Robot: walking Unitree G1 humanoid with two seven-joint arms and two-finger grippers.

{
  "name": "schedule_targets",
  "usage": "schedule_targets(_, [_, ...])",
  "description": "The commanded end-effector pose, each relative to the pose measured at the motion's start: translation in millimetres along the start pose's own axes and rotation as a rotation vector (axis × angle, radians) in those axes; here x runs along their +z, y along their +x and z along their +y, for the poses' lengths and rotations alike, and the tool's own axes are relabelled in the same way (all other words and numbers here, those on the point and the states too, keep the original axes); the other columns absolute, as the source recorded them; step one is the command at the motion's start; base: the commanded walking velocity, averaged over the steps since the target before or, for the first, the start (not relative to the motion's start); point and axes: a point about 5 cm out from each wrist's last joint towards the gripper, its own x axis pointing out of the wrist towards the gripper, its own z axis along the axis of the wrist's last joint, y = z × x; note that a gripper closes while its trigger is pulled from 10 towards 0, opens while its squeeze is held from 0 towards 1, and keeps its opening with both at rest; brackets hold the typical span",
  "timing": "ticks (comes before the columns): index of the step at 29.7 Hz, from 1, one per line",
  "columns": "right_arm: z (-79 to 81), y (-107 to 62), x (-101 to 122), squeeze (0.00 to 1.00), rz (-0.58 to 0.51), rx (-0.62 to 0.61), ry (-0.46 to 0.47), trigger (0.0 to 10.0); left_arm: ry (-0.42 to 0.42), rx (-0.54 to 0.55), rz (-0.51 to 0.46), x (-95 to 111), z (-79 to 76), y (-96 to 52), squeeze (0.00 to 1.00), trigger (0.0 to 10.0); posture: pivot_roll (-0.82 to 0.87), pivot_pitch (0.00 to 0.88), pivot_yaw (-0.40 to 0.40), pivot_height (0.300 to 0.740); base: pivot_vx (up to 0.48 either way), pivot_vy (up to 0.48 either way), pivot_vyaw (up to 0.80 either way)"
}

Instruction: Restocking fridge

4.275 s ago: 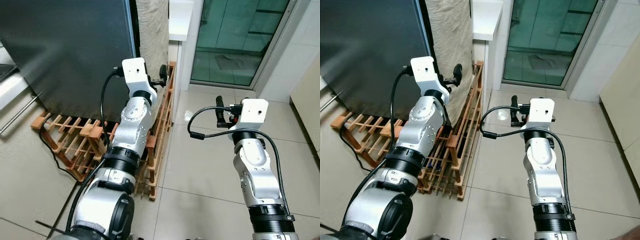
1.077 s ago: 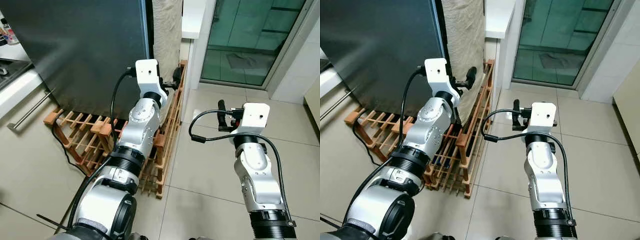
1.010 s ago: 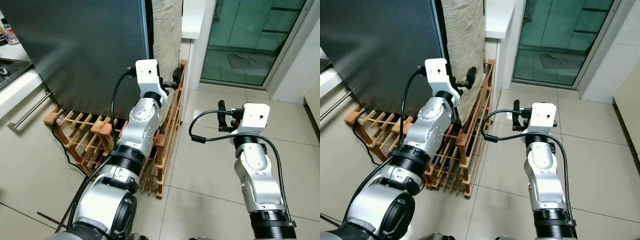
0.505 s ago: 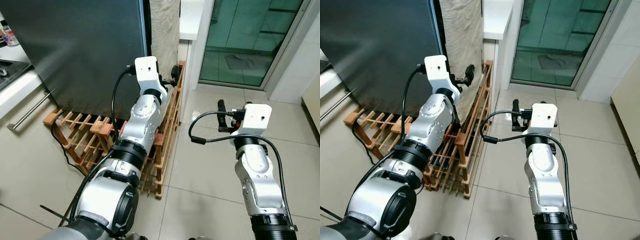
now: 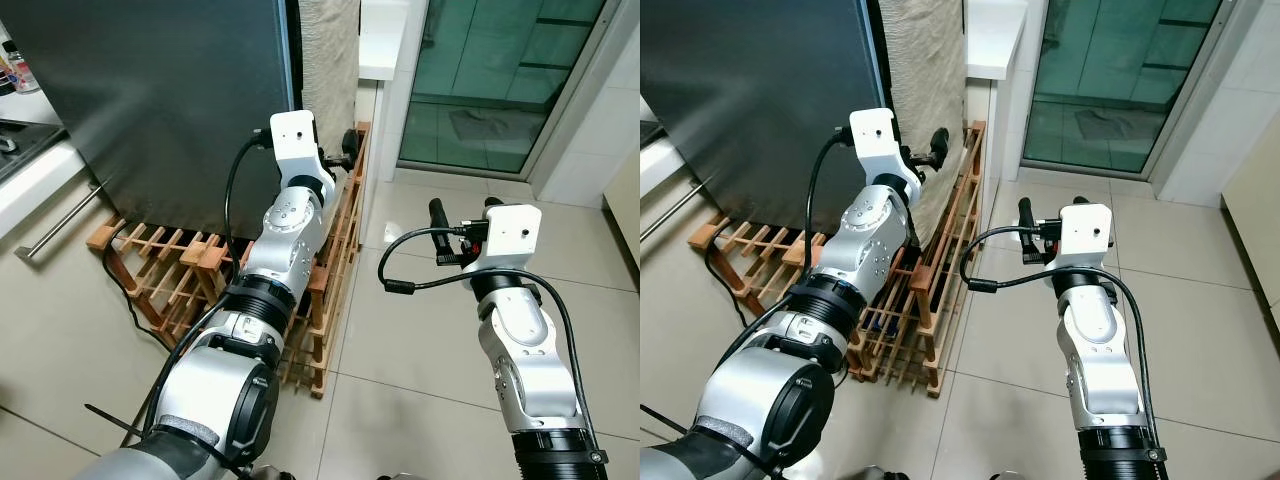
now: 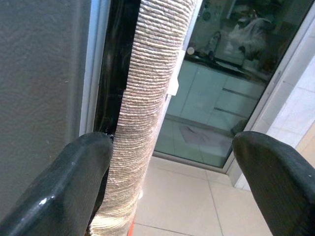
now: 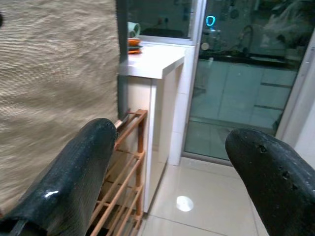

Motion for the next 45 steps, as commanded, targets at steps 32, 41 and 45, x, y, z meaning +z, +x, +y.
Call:
schedule_targets(32, [-0.6,-0.7,3.8,0.00,-0.008,-0.005,0.002,10.0,-0.025,-0.027,-0.030,10.3,7.5,-9.8,0.00,10.0,-0.19,0.000,0.060,0.740,0.000,0.000,0.00])
schedule_targets(41, [-0.6,-0.7,3.8,0.00,-0.008,-0.005,0.002,10.0,-0.025,-0.027,-0.030,10.3,7.5,-9.8,0.00,10.0,-0.19,0.000,0.060,0.740,0.000,0.000,0.00])
schedule_targets(45, [-0.6,-0.7,3.8,0.00,-0.008,-0.005,0.002,10.0,-0.025,-0.027,-0.030,10.3,7.5,-9.8,0.00,10.0,-0.19,0.000,0.060,0.740,0.000,0.000,0.00])
